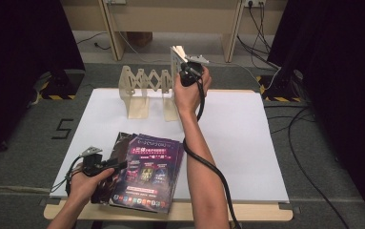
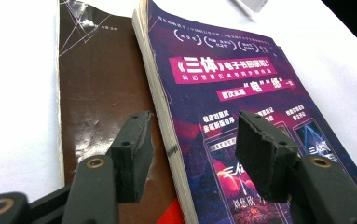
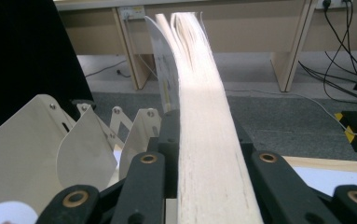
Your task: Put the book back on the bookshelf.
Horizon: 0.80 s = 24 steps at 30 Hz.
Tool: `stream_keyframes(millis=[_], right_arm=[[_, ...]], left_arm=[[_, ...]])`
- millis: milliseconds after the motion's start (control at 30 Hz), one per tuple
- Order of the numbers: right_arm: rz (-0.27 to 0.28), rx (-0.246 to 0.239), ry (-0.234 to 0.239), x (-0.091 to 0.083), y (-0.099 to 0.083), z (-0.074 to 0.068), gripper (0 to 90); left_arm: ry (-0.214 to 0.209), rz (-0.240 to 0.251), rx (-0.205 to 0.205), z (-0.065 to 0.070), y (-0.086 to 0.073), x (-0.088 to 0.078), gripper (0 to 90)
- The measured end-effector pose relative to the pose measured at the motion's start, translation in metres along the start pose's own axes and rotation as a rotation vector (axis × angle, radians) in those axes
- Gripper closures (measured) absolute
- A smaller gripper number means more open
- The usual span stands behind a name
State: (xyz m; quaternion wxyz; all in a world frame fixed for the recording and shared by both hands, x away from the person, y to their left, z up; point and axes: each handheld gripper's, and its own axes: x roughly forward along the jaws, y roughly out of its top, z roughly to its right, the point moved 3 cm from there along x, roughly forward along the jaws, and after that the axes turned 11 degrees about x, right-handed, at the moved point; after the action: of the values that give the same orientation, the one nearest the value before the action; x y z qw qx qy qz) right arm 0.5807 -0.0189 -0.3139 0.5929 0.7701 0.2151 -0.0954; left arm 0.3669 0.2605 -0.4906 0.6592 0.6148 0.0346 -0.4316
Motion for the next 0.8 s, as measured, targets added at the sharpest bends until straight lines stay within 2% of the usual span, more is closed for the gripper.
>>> stream_keyframes(millis=[133, 267, 467, 667, 800], right_arm=[[0.010, 0.024, -0.001, 0.009, -0.005, 0.003, 74.3], [0.034, -0.003, -0.014, 0.010, -0.008, 0.000, 74.0], [0.058, -0.004, -0.021, 0.006, -0.012, 0.004, 68.5], [0.023, 0.021, -0.015, 0.003, -0.008, 0.005, 62.0], [0.003, 0.016, -0.009, 0.000, -0.005, 0.004, 64.0]], left_arm=[[-0.001, 0.001, 0.000, 0.000, 0.000, 0.000, 44.7], [0.001, 0.000, 0.000, -0.001, -0.001, -0.001, 44.7], [0.000, -0.002, -0.001, 0.000, -0.002, 0.000, 44.7], [-0.004, 0.002, 0.004, 0.001, -0.001, 0.000, 44.7], [-0.003, 0.002, 0.005, 0.001, -0.001, 0.000, 44.7]])
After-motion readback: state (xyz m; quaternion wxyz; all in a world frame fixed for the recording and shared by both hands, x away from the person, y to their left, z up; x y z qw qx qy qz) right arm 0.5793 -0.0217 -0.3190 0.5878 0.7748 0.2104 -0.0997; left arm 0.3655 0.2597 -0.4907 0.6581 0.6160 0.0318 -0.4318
